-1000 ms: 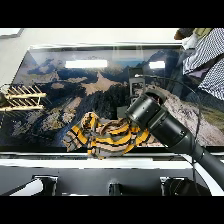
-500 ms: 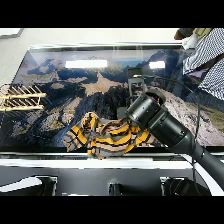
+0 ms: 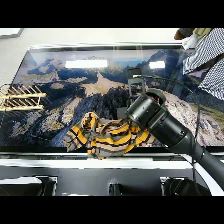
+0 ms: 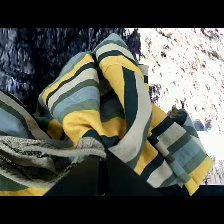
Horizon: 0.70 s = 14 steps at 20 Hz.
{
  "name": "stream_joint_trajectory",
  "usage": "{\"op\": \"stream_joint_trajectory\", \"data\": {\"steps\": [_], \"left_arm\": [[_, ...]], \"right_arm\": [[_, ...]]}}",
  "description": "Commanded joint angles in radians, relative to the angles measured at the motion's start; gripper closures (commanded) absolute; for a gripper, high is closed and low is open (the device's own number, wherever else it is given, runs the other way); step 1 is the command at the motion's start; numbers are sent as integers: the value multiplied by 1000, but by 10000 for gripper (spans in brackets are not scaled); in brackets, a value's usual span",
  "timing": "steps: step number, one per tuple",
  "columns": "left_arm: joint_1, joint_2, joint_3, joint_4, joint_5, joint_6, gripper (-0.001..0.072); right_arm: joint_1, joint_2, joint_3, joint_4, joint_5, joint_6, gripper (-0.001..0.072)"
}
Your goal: Fold the clothes and pants, and hang the long-sleeved shirts on hangers.
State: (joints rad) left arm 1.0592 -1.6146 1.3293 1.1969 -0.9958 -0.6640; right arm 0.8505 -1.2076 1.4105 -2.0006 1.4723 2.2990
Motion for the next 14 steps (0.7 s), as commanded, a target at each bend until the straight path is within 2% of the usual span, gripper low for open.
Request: {"op": "stream_joint_trajectory", "data": {"steps": [1,4,8,12,14], "left_arm": [[44,-15,11,-80,2,11,107],[62,-12,28,-91,-63,14,106],[61,5,55,-158,-60,14,107],[68,4,74,-147,-62,14,110],[83,-3,74,-147,-57,15,136]], "right_arm": [[1,-1,0,0,22,25,686],[1,-1,0,0,26,25,686],[1,-1,0,0,26,28,686],[1,-1,0,0,26,28,686],[1,-1,0,0,31,28,686]]}}
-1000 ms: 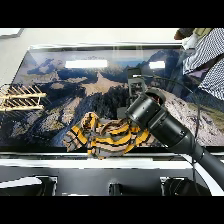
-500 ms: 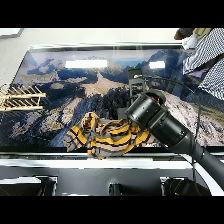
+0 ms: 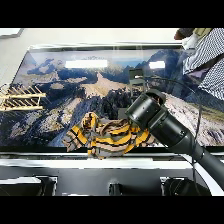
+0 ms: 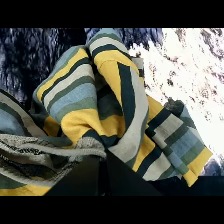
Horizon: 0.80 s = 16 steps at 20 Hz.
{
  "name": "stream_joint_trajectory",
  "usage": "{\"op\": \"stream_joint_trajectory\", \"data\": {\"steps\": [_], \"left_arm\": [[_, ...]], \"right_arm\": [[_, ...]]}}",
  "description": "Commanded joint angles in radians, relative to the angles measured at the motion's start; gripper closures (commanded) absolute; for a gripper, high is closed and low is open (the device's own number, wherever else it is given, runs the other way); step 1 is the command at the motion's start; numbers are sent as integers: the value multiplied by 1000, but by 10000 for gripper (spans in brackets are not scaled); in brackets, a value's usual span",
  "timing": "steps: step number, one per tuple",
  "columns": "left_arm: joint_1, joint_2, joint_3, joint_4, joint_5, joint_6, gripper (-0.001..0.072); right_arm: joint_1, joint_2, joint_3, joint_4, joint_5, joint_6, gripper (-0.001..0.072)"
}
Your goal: Fold the clothes and pants, and hang the long-sleeved shirts on hangers.
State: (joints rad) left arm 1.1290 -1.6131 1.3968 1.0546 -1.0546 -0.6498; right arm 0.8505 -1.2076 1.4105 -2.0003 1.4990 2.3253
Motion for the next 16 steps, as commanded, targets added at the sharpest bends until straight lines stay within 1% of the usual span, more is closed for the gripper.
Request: {"op": "stream_joint_trajectory", "data": {"steps": [1,5,7,10,12,13,16], "left_arm": [[24,-11,6,-5,10,1,135],[42,-60,6,-5,15,6,134],[24,-85,6,-4,-3,76,134],[-10,-102,6,21,-3,128,136],[-34,-108,6,96,-13,127,143],[-43,-111,6,123,-18,127,159],[-53,-124,6,140,-31,126,160]], "right_arm": [[1,-1,0,0,10,1,686],[1,-1,0,0,26,1,686],[1,-1,0,0,26,1,686],[1,-1,0,0,26,1,686],[1,-1,0,0,26,1,686],[1,-1,0,0,26,1,686],[1,-1,0,0,26,1,686]]}}
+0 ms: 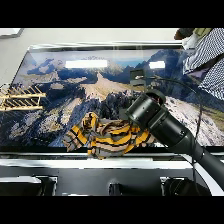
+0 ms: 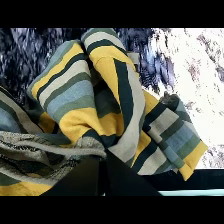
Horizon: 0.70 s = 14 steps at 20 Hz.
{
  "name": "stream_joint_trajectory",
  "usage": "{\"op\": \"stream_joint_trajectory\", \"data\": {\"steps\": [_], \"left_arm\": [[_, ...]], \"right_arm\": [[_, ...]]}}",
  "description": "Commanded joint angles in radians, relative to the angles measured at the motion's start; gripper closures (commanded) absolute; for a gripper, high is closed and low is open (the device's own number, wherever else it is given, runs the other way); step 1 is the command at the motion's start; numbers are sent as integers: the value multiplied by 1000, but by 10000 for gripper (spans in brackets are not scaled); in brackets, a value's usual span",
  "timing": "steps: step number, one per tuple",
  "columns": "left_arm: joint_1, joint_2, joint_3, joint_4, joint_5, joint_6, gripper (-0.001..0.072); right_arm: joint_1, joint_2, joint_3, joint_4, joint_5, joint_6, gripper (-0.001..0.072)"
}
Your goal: Fold the clothes and pants, and hang the long-sleeved shirts on hangers.
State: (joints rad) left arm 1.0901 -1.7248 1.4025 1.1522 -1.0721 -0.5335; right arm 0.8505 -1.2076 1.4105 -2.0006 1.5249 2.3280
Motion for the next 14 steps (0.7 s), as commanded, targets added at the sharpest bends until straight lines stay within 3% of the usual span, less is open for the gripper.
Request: {"op": "stream_joint_trajectory", "data": {"steps": [1,14], "left_arm": [[-15,-15,1,42,-18,10,160],[-38,-54,0,89,-31,10,167]], "right_arm": [[1,-1,0,0,5,-2,686],[1,-1,0,0,18,-1,686]]}}
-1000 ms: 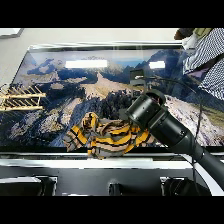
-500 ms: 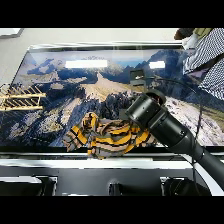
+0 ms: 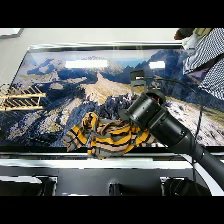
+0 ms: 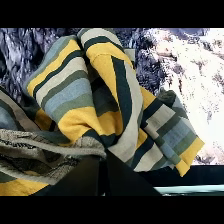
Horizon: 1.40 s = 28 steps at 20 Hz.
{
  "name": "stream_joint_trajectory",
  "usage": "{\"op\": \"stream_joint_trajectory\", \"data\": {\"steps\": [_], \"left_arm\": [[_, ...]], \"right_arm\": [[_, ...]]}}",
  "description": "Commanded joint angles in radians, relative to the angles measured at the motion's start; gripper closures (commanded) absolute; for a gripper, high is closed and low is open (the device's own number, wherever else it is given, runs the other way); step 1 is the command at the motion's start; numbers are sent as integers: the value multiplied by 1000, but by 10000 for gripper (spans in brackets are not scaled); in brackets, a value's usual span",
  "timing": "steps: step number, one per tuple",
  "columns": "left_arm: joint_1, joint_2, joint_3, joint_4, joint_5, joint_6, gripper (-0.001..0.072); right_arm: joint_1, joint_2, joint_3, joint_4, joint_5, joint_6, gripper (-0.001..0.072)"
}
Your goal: Fold the clothes and pants, and hang the long-sleeved shirts on hangers.
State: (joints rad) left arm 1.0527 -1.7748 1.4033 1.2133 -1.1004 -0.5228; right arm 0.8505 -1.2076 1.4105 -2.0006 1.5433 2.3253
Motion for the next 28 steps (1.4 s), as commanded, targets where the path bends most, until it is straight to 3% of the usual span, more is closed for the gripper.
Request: {"op": "stream_joint_trajectory", "data": {"steps": [1,3,4,6,7,9,11,19,22,26,28], "left_arm": [[-1,-4,0,30,-3,0,167],[-1,-8,0,30,-7,0,168],[-2,-9,-1,29,-10,0,220],[-3,-10,0,29,-11,0,555],[-5,-10,0,28,-11,0,629],[-7,-10,0,25,-11,0,629],[-15,-8,0,25,-10,0,686],[-73,61,36,-16,1,-2,687],[-92,105,66,-30,77,-85,688],[-107,158,105,-78,101,-91,688],[-116,204,109,-103,181,-118,688]], "right_arm": [[1,-1,0,0,0,2,686],[1,-1,0,0,2,2,686],[1,-1,0,0,2,2,686],[1,-1,0,0,1,2,686],[1,-1,0,0,2,2,686],[1,-1,0,0,2,2,686],[1,-1,0,0,3,2,686],[1,-1,0,-2,1,2,686],[1,-1,0,-1,-1,2,686],[1,-1,0,0,0,2,686],[1,-1,0,-1,-1,2,686]]}}
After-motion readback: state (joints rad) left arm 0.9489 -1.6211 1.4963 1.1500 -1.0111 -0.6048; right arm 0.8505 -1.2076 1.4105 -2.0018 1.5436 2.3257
